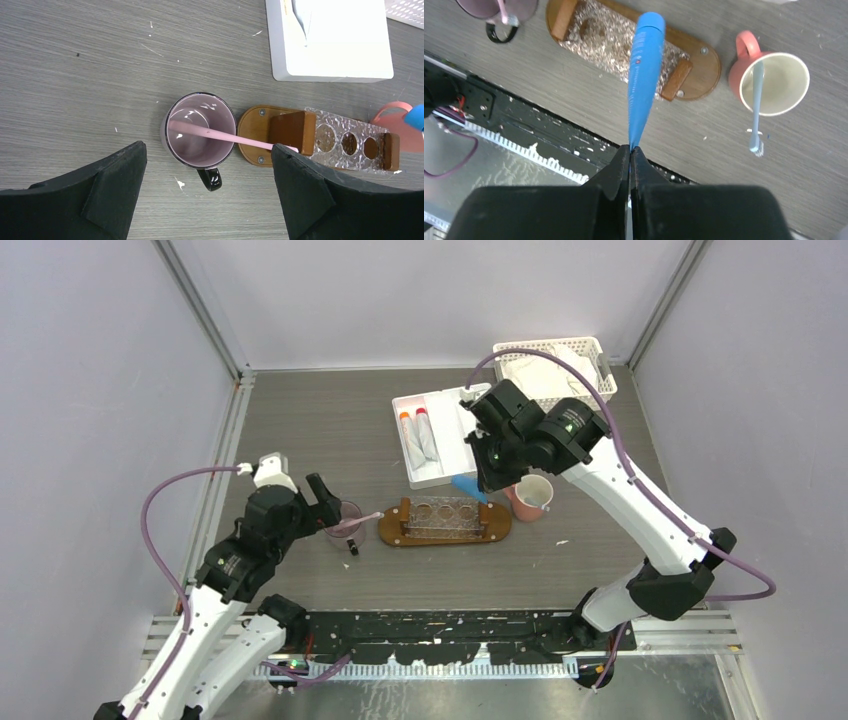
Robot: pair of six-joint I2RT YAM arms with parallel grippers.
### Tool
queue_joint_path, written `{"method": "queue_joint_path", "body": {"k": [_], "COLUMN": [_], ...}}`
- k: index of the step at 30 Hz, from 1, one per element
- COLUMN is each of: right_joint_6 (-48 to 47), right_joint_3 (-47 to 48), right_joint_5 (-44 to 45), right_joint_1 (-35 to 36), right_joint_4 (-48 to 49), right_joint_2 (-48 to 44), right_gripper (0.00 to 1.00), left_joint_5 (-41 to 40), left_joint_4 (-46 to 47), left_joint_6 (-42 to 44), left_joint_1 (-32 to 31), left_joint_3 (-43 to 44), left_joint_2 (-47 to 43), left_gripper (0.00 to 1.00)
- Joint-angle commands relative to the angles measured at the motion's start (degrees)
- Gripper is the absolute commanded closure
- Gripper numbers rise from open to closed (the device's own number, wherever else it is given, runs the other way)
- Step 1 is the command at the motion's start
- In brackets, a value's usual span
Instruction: Prepare toiletry sets of a toothbrush and toothpaste on the tray
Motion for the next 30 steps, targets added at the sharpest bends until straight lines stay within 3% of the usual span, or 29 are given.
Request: {"method": "queue_joint_path", "body": {"k": [1, 17, 30], "right_joint_6": [0.56, -0.98, -0.29], "right_joint_3": [0.02, 3.29, 8.20], "right_joint_5": [1.73, -1.95, -3.42], "right_joint_1": [0.95, 0.90, -0.36], "right_joint_4": [-3.96, -13.22, -14.40], "right_joint_2": [-2.01, 2.07, 10.12], "right_gripper": [0.99, 0.99, 0.99], "left_joint_5": [0.53, 1.86, 3.71], "left_joint_4": [3.26, 5.11, 8.47], "left_joint_6": [0.25, 0.07, 0.51], "left_joint_1": [0.21, 0.22, 0.22], "left_joint_3": [-0.19, -2.48, -4.69], "left_joint_2": [-0.66, -1.18, 0.10], "left_gripper": [0.04, 0.04, 0.03]}}
